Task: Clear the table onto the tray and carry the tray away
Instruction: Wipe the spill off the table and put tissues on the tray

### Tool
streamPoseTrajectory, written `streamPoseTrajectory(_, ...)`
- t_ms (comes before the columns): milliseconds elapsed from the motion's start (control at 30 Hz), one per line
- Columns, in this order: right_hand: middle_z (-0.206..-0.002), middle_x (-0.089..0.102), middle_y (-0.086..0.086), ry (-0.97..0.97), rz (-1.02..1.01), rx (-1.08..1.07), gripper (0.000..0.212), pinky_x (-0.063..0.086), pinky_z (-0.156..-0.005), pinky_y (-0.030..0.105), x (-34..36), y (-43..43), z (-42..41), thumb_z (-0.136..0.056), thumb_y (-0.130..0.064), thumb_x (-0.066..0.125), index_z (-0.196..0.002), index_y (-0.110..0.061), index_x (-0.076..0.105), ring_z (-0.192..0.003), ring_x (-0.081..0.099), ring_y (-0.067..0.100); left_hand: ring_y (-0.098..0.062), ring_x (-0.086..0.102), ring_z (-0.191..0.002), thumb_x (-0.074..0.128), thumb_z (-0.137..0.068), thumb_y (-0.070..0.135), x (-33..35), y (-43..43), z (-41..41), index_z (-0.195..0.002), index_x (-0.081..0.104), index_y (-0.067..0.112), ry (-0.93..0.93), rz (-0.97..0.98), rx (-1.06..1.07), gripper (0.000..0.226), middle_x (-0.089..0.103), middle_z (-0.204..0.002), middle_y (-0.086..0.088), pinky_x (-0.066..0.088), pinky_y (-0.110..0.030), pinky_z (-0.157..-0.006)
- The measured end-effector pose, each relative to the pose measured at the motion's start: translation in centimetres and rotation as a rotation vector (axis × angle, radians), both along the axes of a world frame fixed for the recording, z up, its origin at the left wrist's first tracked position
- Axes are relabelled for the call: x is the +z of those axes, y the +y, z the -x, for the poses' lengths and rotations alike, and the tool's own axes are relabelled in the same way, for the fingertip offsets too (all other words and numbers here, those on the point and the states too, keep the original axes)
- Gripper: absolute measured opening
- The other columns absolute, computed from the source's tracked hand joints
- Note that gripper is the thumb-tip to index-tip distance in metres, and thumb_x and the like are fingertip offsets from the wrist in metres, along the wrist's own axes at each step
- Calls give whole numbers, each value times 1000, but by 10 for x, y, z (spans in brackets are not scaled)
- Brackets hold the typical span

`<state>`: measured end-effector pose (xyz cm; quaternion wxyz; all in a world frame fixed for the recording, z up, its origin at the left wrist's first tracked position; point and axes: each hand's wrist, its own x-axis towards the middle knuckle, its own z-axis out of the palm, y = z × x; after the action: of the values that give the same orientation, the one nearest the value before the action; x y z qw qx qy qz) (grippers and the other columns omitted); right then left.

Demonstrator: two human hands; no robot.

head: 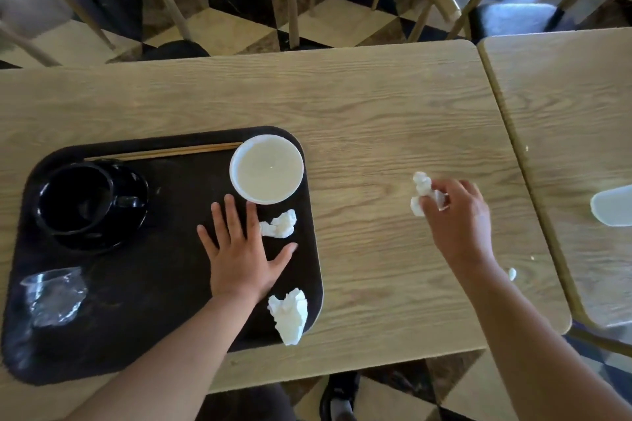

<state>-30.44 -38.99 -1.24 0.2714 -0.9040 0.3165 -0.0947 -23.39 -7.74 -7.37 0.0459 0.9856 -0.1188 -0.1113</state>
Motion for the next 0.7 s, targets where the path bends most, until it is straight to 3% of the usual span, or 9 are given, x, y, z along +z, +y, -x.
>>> streamPoseTrajectory(167,-102,64,15,40,119,107,22,47,-79,38,-18,-51,-27,-84,-16,68,-105,-10,71,-93,60,36,-39,1,-149,39,-74,81,1,-3,1,-151,20,14,-27,1,27,104,10,-162,-20,7,-65,-115)
streamPoseTrajectory(267,-105,62,19,106,232,140,18,42,-86,40,-30,-72,-40,-86,-12,64,-100,-6,73,-98,54,42,-39,2,-149,39,-74,80,0,-3,2,-151,20,14,-40,-10,27,103,11,-161,-20,8,-65,-115)
streamPoseTrajectory(400,-100,60,21,58,230,176,19,41,-68,36,-42,-76,-47,-84,-2,58,-98,-2,71,-89,58,42,-41,5,-148,36,-74,80,-3,-3,2,-151,21,13,-59,-26,19,103,12,-161,-21,10,-66,-114)
streamPoseTrajectory(533,-93,60,18,30,266,232,19,37,-65,32,-48,-68,-41,-80,1,61,-95,-6,71,-81,60,41,-39,2,-149,36,-73,80,-3,-4,3,-152,17,16,-58,-28,35,103,10,-162,-18,9,-65,-115)
streamPoseTrajectory(700,-81,54,6,-31,287,423,13,45,-58,35,-48,-32,6,-77,2,65,-80,-10,69,-75,54,30,-37,0,-149,38,-74,79,-4,-3,3,-153,14,18,-64,-16,43,103,8,-162,-16,7,-63,-116)
